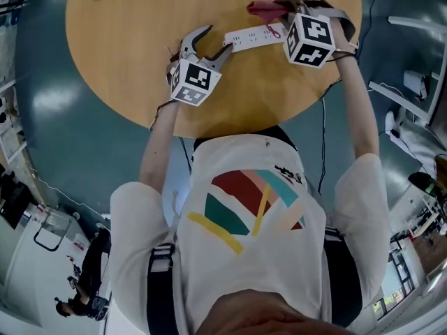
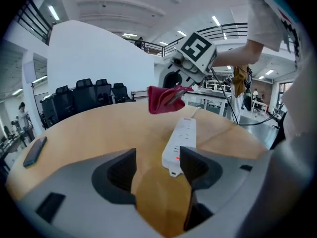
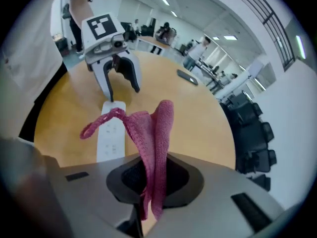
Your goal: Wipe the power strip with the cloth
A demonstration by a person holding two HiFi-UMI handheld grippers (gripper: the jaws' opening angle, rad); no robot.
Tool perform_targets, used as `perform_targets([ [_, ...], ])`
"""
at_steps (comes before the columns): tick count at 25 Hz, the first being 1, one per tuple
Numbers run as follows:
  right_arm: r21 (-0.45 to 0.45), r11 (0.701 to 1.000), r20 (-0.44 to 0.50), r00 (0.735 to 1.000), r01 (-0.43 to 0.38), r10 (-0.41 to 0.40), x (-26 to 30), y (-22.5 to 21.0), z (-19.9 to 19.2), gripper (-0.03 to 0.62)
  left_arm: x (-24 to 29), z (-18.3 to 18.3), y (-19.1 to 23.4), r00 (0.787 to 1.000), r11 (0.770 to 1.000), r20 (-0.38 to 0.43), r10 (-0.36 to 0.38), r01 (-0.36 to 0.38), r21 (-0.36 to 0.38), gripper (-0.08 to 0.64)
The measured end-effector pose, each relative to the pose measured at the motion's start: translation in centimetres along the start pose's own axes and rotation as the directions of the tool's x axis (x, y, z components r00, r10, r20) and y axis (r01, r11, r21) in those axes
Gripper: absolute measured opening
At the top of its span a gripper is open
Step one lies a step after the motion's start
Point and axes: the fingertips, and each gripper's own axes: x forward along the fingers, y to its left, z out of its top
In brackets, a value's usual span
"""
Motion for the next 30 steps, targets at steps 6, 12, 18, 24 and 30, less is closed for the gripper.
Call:
perform_targets([
  [6,-0.003,0.955,0.332,0.901,-0.296,0.28,3.3,0.4,11.1,0.04,0.1,-0.1,1.3,0.998,0.991,-0.009,0.067,-0.067,-0.116,0.318],
  [12,-0.217,0.87,0.132,0.87,-0.442,0.475,4.5,3.9,11.5,0.04,-0.6,-0.3,2.0,0.998,0.984,0.007,0.058,-0.056,-0.17,0.318],
  [18,-0.452,0.721,-0.174,0.845,-0.525,0.506,5.7,6.4,9.3,0.04,-0.6,-0.8,2.0,0.998,0.989,0.013,0.056,-0.054,-0.141,0.318],
  [24,-0.548,0.628,-0.267,0.827,-0.553,0.495,6.2,6.2,8.0,0.04,0.9,0.3,1.6,0.999,0.989,0.012,0.047,-0.045,-0.143,0.318],
  [30,-0.646,0.528,-0.338,0.827,-0.551,0.449,5.4,5.3,5.7,0.04,1.2,1.3,2.1,0.999,0.988,0.015,0.048,-0.045,-0.149,0.319],
])
